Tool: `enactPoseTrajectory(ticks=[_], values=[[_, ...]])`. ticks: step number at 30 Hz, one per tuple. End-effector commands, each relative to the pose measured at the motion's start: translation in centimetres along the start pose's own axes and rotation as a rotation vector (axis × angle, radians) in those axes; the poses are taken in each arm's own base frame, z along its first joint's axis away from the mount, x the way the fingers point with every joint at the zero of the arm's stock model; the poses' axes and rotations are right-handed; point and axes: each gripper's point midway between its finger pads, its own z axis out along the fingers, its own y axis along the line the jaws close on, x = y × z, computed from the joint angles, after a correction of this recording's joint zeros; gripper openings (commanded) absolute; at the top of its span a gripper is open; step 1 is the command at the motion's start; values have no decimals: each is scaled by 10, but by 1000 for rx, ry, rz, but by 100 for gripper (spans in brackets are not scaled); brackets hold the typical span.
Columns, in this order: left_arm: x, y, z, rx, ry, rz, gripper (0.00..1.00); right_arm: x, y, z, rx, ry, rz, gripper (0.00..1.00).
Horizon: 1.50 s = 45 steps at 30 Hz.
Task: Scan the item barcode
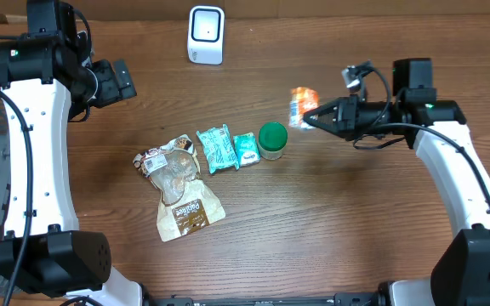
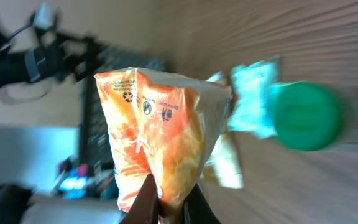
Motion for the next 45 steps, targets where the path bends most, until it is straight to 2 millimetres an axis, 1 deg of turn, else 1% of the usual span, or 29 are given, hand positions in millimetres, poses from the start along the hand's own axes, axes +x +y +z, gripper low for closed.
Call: enactPoseTrajectory(ticks=[1,5,10,16,19,24,26,27,30,32,35,37,41,43,45], values=[[-2,-3,-7,16,-18,2,100,14,41,9,-163,73,-55,4],[-2,-3,-7,16,-19,2,100,25,50,23,-177,121,-65,4],[-2,-3,-7,16,-18,2,100,34,56,33,-189,158,-76,4],[-2,-3,-7,16,-18,2,100,39,63,41,-191,192,12,4],[-2,-3,-7,16,-18,2,100,42,65,47,-188,205,14,4],[-2,-3,-7,16,-18,3,100,41,44,66,-5,177,94,4],[-2,-3,-7,16,-18,3,100,38,41,71,53,158,92,4],[-2,-3,-7,16,-18,3,100,35,44,73,74,148,77,3],[-2,-3,-7,16,-18,1,100,18,50,70,196,102,36,4],[-2,-3,-7,16,-18,2,100,1,55,64,324,63,-13,4],[-2,-3,-7,16,-18,2,100,-28,74,61,428,24,-104,4],[-2,-3,-7,16,-18,3,100,-52,86,60,508,-18,-173,4],[-2,-3,-7,16,-18,3,100,-96,103,73,590,-103,-337,4],[-2,-3,-7,16,-18,3,100,-121,101,80,670,-180,-410,4],[-2,-3,-7,16,-18,3,100,-143,95,89,753,-242,-524,4]])
